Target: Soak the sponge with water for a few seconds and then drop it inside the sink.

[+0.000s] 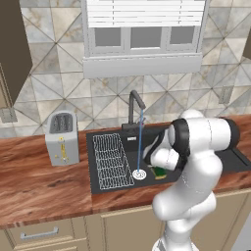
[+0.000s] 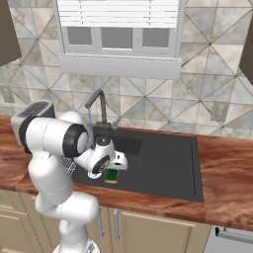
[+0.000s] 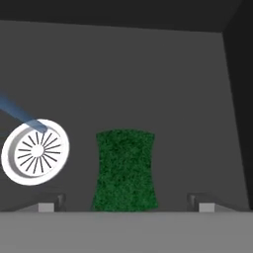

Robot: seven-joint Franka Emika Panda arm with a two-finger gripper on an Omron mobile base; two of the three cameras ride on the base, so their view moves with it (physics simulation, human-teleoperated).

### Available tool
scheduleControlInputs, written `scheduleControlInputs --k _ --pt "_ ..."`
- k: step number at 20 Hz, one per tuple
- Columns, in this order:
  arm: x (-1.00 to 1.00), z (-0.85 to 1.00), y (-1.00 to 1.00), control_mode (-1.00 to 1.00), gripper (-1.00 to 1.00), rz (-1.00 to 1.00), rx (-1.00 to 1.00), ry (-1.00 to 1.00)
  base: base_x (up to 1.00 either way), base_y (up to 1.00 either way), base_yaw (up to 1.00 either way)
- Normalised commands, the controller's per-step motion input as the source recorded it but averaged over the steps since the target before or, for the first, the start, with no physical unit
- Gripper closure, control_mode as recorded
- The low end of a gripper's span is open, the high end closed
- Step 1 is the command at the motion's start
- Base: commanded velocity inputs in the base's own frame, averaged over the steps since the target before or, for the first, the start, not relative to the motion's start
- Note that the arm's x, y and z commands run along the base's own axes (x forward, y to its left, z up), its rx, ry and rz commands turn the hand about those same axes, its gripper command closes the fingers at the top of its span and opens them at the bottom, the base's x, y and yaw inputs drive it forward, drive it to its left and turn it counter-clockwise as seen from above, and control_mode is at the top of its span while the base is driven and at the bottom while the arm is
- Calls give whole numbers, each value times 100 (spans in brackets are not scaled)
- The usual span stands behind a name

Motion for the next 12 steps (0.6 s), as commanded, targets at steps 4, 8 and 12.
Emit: scheduleControlInputs --k 4,8,12 --pt "0 66 0 -100 -100 0 0 0 0 0 0" --pt "0 69 -4 -100 -100 0 0 0 0 0 0" --pt "12 67 -16 -100 -100 0 0 2 0 0 0"
